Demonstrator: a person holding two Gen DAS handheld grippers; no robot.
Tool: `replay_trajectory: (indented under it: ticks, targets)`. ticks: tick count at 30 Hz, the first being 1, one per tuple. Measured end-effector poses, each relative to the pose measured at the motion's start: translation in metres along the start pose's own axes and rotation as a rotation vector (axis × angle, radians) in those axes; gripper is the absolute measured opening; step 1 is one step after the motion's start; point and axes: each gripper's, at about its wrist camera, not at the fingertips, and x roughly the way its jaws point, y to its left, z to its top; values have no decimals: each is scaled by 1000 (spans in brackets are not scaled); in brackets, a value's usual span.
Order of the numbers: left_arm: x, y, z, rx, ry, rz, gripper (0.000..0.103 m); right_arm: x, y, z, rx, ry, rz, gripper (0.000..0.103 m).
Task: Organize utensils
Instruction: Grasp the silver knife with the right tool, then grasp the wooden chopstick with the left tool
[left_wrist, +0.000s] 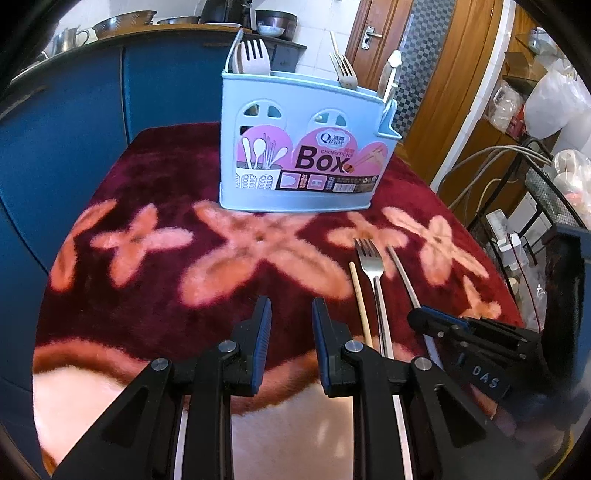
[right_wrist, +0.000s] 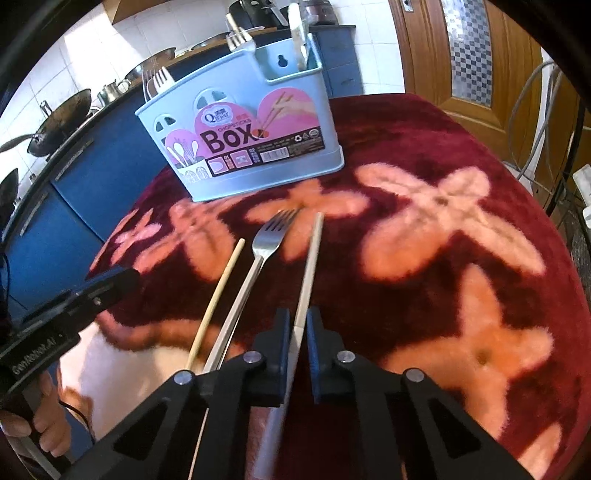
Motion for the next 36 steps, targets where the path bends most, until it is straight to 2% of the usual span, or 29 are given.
replay_trajectory:
  ticks: [8,15,21,26,30,36]
  targets:
    - [9,-16,-2,42,50,-38,22,-16,-19,-5,7,-9,-28,7]
    - [25,-34,-4,66,115,-79,22,-20,-34,-9,44,-11,-6,8]
    - [36,-45,-6,85,166,-80,22,-17,-39,-9,40,-8,19,8]
    - [46,-49,-8,111,188,-44,22,-14,-43,-8,39,-1,45,7]
    - [52,-53,-5,154,203,-29,22,-12,-44,-5,26,26,54,7]
    - [59,-48,2,164,258,-65,22,-6,-42,4,1,97,50,8]
